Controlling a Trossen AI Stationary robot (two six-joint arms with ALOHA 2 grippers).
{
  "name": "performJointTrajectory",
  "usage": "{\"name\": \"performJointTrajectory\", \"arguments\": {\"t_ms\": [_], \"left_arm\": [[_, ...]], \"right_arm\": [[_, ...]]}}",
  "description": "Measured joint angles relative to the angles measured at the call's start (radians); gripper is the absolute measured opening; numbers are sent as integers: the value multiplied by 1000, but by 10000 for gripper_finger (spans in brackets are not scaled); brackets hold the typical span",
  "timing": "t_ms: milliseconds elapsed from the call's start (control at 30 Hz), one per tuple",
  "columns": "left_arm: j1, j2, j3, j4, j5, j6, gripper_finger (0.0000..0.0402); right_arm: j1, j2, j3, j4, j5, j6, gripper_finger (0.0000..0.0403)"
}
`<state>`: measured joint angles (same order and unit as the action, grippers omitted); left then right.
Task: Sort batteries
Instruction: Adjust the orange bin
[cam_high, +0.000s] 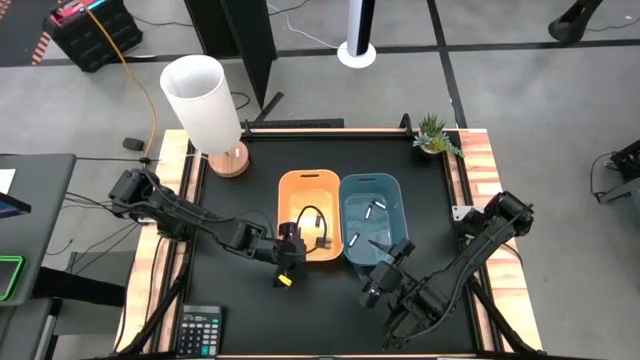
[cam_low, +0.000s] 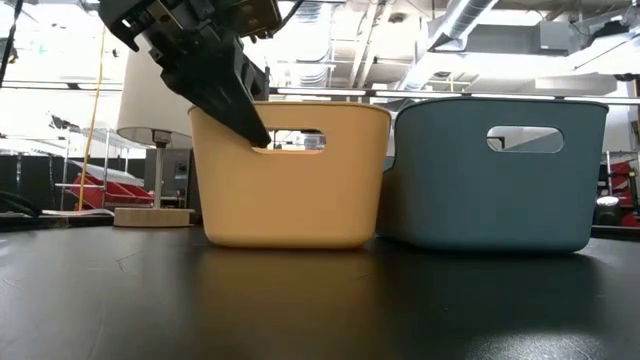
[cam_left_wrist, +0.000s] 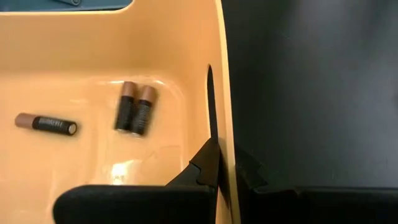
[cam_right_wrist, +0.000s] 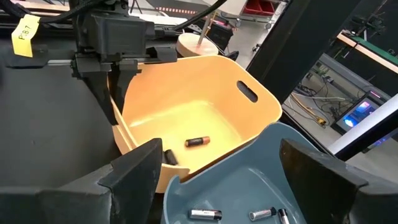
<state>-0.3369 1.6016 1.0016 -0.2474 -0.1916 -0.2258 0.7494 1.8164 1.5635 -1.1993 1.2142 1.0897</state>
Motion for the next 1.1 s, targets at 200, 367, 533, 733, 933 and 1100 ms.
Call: {"name": "performJointTrajectory", "arguments": {"t_ms": [200,367,533,733,933,1100], "left_arm": [[-3,0,-1,10,13,-7,4],[-3,0,-1,20,32,-15,4],[-3,1,-1,24,35,-19,14],[-4,2,-3,20,40,-25,60],[-4,2,-3,27,35,-26,116],[-4,2,17,31,33,-25,152]], "right_arm": [[0,0,0,0,0,0,340],[0,0,0,0,-1,0,340],[0,0,0,0,-1,0,340],[0,0,0,0,-2,0,340],[0,0,0,0,-4,0,340],[0,0,0,0,-4,0,340]]}}
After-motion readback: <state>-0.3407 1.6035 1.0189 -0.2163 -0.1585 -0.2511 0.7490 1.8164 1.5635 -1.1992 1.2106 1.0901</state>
